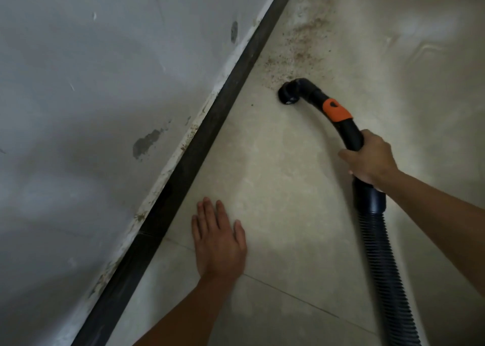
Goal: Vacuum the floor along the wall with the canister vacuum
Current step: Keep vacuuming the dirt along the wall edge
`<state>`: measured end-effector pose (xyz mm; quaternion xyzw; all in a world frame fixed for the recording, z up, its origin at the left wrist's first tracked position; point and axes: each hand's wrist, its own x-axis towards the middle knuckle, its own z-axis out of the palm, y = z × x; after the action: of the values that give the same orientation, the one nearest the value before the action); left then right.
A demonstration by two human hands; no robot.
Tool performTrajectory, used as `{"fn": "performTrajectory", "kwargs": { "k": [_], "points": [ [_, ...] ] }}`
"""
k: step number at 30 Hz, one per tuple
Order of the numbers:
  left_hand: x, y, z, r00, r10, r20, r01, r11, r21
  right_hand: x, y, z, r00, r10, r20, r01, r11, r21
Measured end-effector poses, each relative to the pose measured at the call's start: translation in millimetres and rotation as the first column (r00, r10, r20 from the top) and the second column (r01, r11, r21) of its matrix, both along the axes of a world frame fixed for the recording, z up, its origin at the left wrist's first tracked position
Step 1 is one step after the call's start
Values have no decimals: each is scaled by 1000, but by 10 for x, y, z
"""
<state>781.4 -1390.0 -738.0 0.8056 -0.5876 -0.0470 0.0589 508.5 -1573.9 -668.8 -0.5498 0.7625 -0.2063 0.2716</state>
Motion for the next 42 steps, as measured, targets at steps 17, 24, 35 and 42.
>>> {"fn": "performTrajectory", "kwargs": {
  "k": [17, 24, 35, 42],
  "points": [
    [6, -11, -30, 1000, -3, -1, 3, 1000, 27, 883, -851, 2, 994, 105, 26, -105, 994, -19],
    [20, -13, 12, 1000, 1, -4, -1, 999, 45, 556, -505, 83, 993, 115, 19, -115, 993, 6],
    [1, -23, 33, 999, -3, -34, 4, 1000, 26, 568, -75, 117, 979, 192, -66, -193, 981, -22],
    [35, -6, 5, 999, -10, -36, 11, 1000, 21, 600, 499, 137, 926, 365, -96, -363, 931, 43]
  ]
}}
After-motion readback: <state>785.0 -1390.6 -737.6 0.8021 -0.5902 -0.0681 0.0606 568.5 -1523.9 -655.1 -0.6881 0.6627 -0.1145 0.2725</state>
